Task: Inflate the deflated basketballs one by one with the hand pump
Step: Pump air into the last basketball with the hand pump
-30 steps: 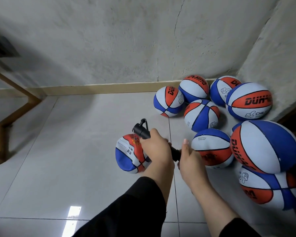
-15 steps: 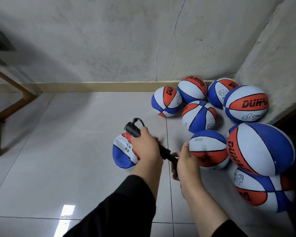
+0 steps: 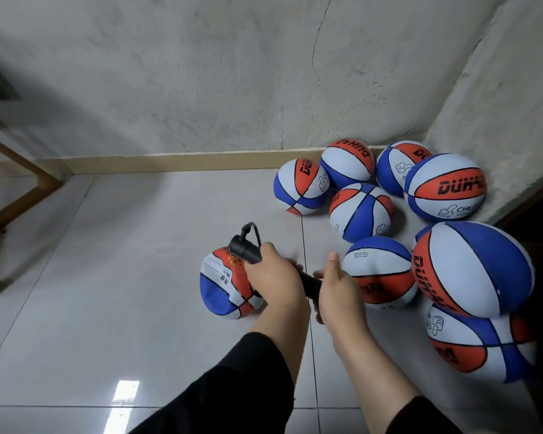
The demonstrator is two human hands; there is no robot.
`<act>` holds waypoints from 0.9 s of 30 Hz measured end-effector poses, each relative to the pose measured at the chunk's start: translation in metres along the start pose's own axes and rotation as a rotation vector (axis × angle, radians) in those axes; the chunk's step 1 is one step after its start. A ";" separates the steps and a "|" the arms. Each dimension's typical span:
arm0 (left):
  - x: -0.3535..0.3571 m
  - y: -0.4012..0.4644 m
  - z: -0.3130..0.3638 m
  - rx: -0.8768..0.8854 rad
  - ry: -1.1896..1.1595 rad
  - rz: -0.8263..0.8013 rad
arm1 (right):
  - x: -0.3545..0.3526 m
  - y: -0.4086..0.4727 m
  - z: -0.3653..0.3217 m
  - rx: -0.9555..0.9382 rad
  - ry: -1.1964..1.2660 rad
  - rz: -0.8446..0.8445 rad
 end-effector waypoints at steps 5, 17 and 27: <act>0.005 0.000 0.010 -0.016 0.027 -0.050 | -0.001 -0.003 -0.008 -0.052 -0.076 -0.015; 0.004 0.021 0.021 0.021 0.031 -0.027 | -0.016 -0.002 0.012 -0.051 -0.044 -0.075; 0.011 0.005 0.013 0.014 0.067 -0.077 | -0.005 -0.002 -0.006 -0.020 -0.073 -0.056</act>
Point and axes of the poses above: each hand's wrist, its own y-axis towards the middle knuckle, its own x-axis out of the palm, z = x × y, the point moved 1 cm from there along y, towards the middle knuckle, and after that the axes turned 4 degrees about -y, right-handed, at the moved point
